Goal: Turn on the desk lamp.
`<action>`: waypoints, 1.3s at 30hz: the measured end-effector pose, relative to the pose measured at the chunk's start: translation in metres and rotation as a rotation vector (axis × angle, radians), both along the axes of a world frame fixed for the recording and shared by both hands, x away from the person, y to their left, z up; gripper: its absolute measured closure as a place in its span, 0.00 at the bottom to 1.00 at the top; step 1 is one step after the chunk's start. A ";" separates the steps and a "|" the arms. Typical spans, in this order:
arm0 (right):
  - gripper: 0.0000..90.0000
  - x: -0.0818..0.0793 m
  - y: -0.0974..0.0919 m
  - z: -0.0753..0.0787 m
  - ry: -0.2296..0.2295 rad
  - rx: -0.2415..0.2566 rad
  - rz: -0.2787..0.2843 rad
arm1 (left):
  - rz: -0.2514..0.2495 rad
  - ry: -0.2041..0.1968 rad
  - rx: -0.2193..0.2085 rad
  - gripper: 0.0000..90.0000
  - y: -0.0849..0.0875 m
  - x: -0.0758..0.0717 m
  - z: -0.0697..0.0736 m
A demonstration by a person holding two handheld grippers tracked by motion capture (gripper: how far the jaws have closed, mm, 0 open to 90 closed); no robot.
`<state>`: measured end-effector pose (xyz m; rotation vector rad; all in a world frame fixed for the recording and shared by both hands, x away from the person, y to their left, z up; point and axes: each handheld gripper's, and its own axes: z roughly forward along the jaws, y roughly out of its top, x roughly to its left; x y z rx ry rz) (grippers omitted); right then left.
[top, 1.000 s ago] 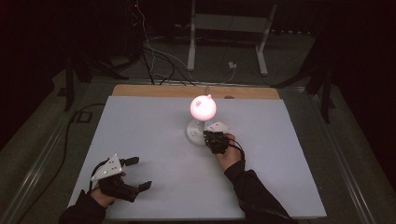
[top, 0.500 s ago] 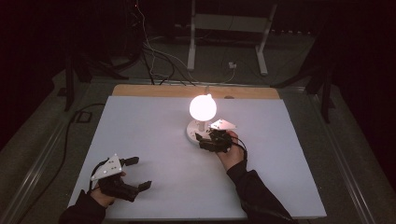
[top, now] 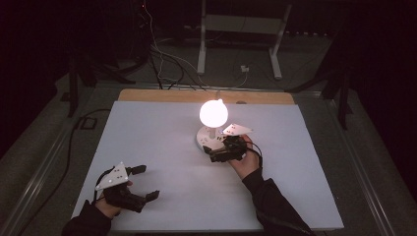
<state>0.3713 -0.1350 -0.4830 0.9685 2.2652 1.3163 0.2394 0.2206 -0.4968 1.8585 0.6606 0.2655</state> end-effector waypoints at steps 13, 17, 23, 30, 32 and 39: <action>0.00 -0.006 -0.020 0.013 0.010 0.039 0.018 | 0.000 0.000 -0.001 0.00 0.000 0.000 0.000; 0.00 -0.009 -0.030 0.015 0.029 0.041 0.014 | -0.003 0.000 0.001 0.00 0.000 0.000 0.000; 0.00 -0.019 -0.045 0.015 0.038 0.046 0.005 | -0.001 0.001 0.002 0.00 0.000 0.000 0.000; 0.00 -0.034 -0.069 0.008 0.049 0.060 -0.018 | -0.003 0.000 0.005 0.00 -0.001 0.000 0.000; 0.00 -0.039 -0.075 0.006 0.047 0.049 -0.027 | -0.004 -0.003 0.005 0.00 -0.001 -0.001 0.000; 0.00 -0.058 -0.100 0.000 0.061 0.038 -0.051 | -0.003 -0.001 0.004 0.00 0.000 -0.001 0.000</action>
